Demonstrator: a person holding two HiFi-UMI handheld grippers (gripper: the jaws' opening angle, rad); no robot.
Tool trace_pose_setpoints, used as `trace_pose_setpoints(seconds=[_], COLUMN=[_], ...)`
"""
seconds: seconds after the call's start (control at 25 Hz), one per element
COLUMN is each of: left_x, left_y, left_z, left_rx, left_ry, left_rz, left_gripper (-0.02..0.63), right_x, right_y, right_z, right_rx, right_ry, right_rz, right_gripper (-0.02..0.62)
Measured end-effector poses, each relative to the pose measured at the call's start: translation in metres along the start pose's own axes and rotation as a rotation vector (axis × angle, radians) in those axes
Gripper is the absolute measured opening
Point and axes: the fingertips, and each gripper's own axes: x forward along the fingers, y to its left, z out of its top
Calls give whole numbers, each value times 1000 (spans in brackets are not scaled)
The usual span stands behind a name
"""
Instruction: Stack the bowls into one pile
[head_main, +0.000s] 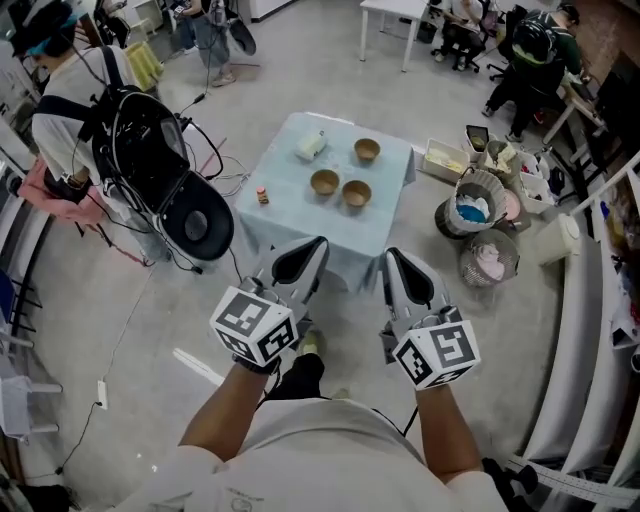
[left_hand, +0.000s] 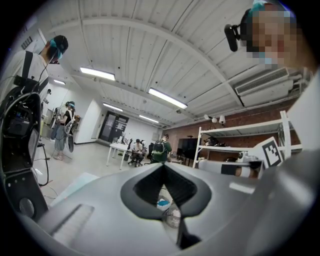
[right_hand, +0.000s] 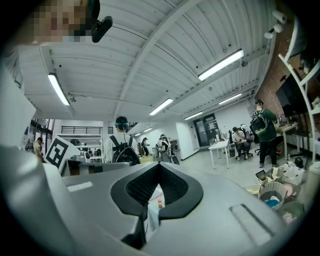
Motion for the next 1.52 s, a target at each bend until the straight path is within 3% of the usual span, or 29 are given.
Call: trace_pose_setpoints(seconds=[0.48,0.68,1.08,1.52], left_x=[79,111,144,234], left_y=[115,157,173,225], left_z=[5,-18,-36,-79], left_rx=[-1,-14,-25,-34], left_ry=[35,47,102,170], left_rz=[-76,-109,-99,-40], left_gripper=[6,6,6,6], right_x=[135,179,210,277], right_y=[-30,-51,-72,-152], right_z=[-23,-58,-85,-160], right_rx=[-18,-38,-67,-85], right_ry=[55,96,194,374], right_rz=[-71,-104,-77,-4], right_gripper=[9,9,11,12])
